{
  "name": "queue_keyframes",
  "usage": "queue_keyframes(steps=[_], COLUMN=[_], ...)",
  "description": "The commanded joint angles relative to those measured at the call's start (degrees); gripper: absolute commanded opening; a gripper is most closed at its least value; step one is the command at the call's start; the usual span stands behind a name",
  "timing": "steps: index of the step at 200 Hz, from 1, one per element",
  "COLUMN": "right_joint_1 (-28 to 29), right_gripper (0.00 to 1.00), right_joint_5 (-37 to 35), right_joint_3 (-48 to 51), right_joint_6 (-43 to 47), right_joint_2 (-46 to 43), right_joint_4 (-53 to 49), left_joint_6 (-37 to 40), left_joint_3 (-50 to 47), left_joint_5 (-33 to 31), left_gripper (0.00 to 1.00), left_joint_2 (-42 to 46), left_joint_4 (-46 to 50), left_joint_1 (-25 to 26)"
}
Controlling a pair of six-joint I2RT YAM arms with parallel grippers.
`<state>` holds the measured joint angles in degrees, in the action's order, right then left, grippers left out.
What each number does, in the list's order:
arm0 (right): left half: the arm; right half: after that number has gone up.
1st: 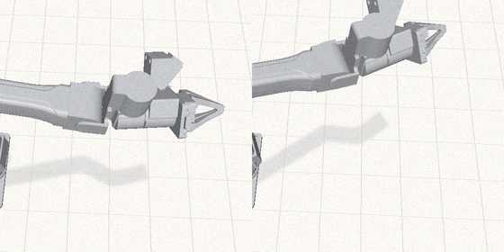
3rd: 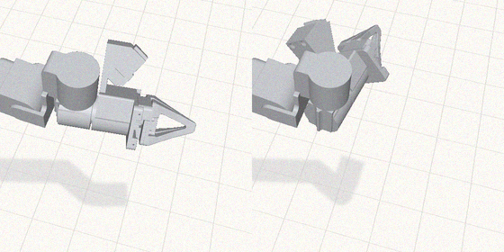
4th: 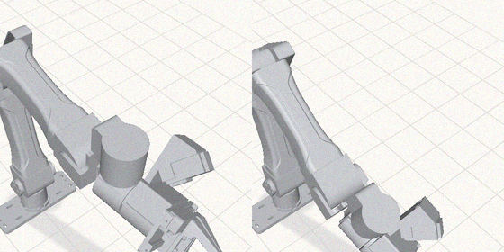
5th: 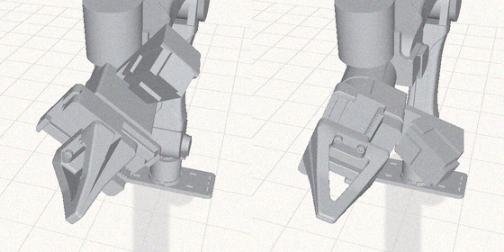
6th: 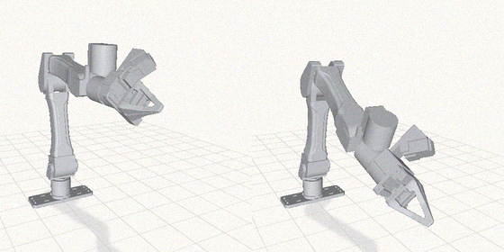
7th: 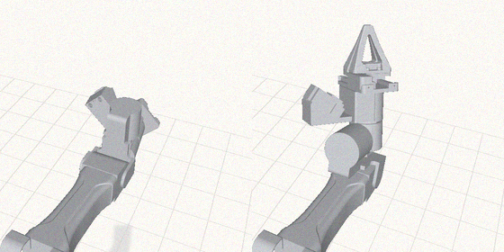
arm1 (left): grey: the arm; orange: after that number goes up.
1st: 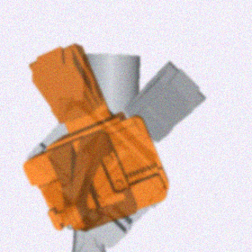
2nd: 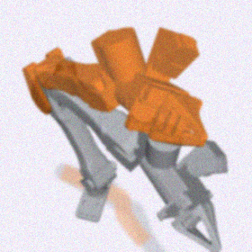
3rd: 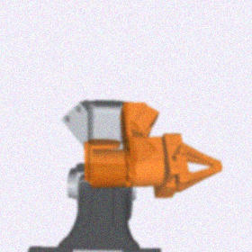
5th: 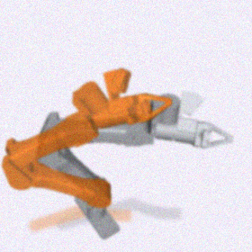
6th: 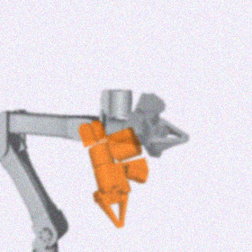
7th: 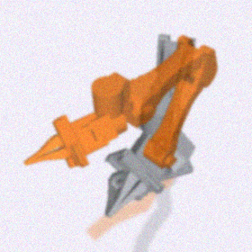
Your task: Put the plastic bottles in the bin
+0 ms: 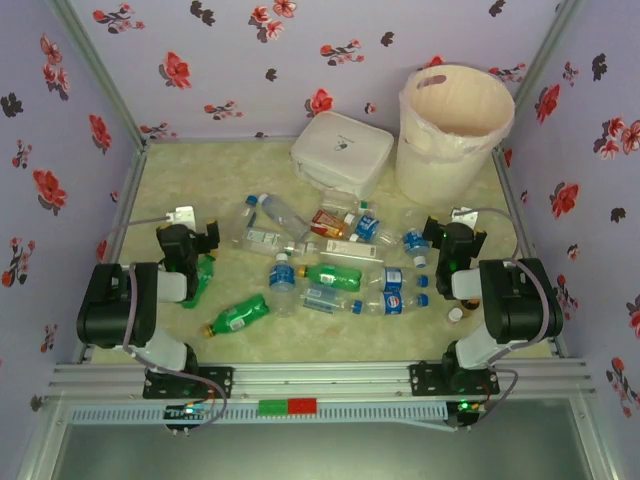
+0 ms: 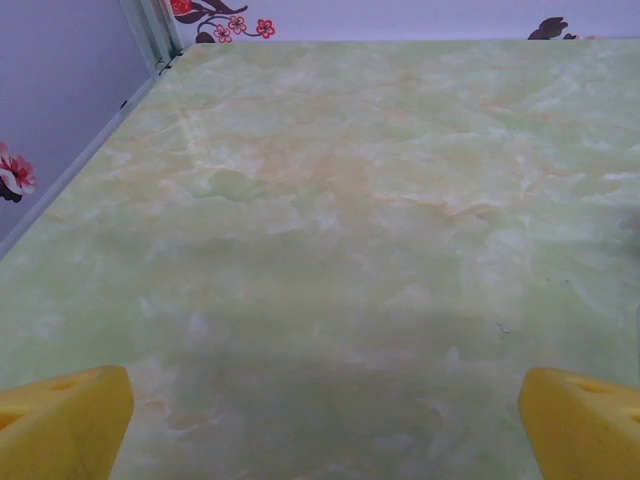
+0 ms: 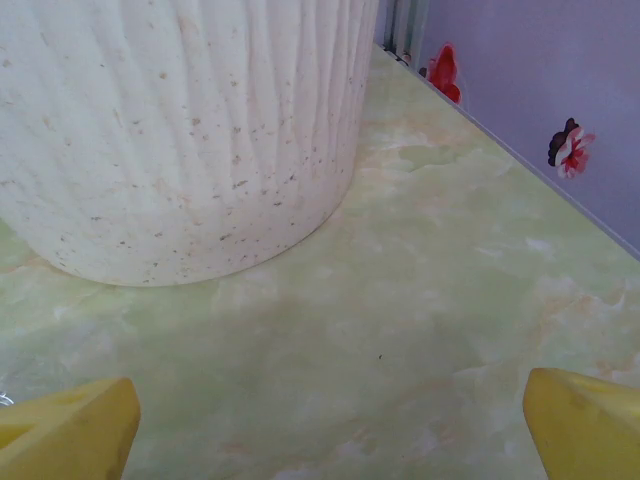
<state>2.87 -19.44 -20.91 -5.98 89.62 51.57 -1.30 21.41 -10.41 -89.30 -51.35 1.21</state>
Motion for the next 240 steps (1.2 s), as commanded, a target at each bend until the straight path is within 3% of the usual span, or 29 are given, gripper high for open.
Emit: queue_keyframes(steps=[1, 168, 184, 199, 220, 240], right_joint_1=[-0.2, -0.3, -0.2, 0.1, 1.3, 1.3], right_gripper=[0.99, 0.99, 0.99, 0.99, 0.99, 0.99], right_joint_5=[-0.1, 0.0, -0.1, -0.4, -4.4, -2.1], right_joint_3=[-0.6, -0.3, -0.1, -0.6, -2.0, -3.8], right_joint_6=[0.1, 0.1, 0.2, 0.6, 0.0, -5.6], right_joint_2=[-0.2, -0.3, -3.3, -8.8, -16.3, -22.4], right_joint_4=[0.6, 1.0, -0.8, -6.1, -13.7, -18.8], left_joint_6=[0.4, 0.2, 0.6, 0.6, -0.2, -8.2], left_joint_3=[0.9, 1.0, 1.1, 1.6, 4.1, 7.5], left_joint_5=[0.2, 0.4, 0.1, -3.3, -12.9, -17.9], left_gripper=[1.0, 1.0, 0.99, 0.99, 0.99, 1.0], left_joint_2=[0.7, 0.7, 1.8, 6.0, 11.9, 17.6], left_joint_4=[-0.4, -0.2, 0.7, 4.8, 13.3, 23.6], left_joint_1=[-0.3, -0.4, -0.2, 0.8, 2.2, 2.7])
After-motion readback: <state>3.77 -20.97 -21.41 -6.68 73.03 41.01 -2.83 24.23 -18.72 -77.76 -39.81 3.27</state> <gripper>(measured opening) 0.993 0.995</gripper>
